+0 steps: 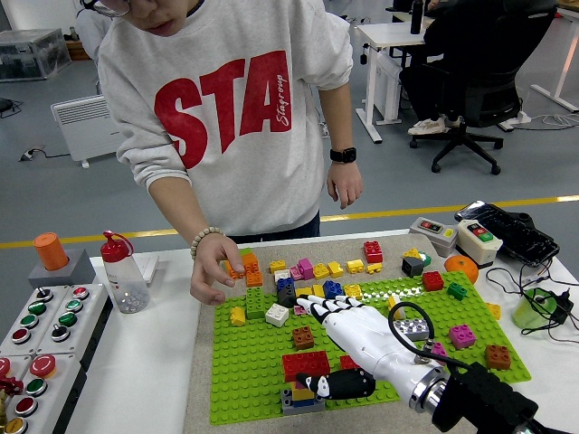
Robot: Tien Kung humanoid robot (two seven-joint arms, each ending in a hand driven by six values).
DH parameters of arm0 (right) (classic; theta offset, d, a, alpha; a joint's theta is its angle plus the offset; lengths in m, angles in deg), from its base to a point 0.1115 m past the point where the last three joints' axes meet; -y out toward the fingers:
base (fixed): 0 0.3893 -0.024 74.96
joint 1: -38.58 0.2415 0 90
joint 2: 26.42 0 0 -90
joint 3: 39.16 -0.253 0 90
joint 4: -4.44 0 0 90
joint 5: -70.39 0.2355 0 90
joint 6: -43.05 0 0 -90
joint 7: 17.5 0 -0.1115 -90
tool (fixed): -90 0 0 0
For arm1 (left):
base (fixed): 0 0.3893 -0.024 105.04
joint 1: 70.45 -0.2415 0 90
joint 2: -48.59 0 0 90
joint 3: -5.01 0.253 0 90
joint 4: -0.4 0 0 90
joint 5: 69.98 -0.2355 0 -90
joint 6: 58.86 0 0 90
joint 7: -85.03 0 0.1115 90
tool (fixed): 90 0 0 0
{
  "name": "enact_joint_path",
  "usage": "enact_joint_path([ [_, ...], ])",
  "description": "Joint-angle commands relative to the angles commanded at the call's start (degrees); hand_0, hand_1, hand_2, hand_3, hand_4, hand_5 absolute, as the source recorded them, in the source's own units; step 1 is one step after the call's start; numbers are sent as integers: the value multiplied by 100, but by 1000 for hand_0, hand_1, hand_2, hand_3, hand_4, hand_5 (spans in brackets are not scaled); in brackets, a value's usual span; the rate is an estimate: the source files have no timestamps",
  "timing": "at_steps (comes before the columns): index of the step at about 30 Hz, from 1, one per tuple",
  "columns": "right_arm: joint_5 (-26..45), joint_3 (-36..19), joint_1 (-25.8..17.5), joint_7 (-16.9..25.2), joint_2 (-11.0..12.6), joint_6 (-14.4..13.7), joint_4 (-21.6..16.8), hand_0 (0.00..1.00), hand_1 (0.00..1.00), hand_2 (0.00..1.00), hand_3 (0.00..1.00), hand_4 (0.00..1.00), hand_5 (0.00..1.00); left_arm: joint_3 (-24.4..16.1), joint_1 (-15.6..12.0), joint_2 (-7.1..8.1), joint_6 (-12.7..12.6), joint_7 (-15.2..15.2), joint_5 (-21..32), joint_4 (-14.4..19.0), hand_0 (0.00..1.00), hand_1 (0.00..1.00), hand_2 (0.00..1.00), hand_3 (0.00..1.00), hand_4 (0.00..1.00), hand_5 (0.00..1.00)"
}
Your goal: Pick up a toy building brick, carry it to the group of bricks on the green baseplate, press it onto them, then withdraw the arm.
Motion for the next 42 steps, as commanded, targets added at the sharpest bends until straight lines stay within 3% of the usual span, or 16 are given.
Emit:
enact_joint_path([
  [1, 5, -8, -23, 111, 34, -137, 0, 708, 723, 721, 705, 472, 233, -2, 1, 0, 0, 0, -3, 0, 654, 687, 670, 573, 286, 998],
  [6, 21, -15, -97, 684, 172, -802, 0, 708, 723, 721, 705, 472, 233, -16, 6, -2, -3, -1, -16, 0, 654, 687, 670, 573, 286, 998],
  [7, 22, -9, -105, 763, 190, -893, 0, 620, 661, 634, 588, 382, 190, -20, 5, -2, -3, 0, -21, 0, 654, 688, 670, 574, 286, 998],
  [9, 22, 20, -114, 898, 221, -987, 6, 620, 661, 634, 588, 382, 190, -33, 4, -2, -3, 1, -36, 0, 654, 688, 670, 574, 286, 998],
  [19, 21, 199, -105, 1264, 299, -1068, 54, 599, 628, 605, 555, 348, 196, -57, 13, -5, 1, 6, -73, 0, 655, 688, 671, 574, 287, 998],
  [32, 20, 335, -47, 1284, 324, -1012, 117, 595, 626, 600, 552, 331, 189, -43, 33, -2, 1, 8, -72, 0, 654, 688, 670, 574, 287, 998],
  [42, 15, 576, 42, 1224, 286, -889, 382, 595, 625, 600, 552, 330, 191, -4, 62, -5, -3, -4, -17, 0, 655, 688, 670, 574, 287, 998],
])
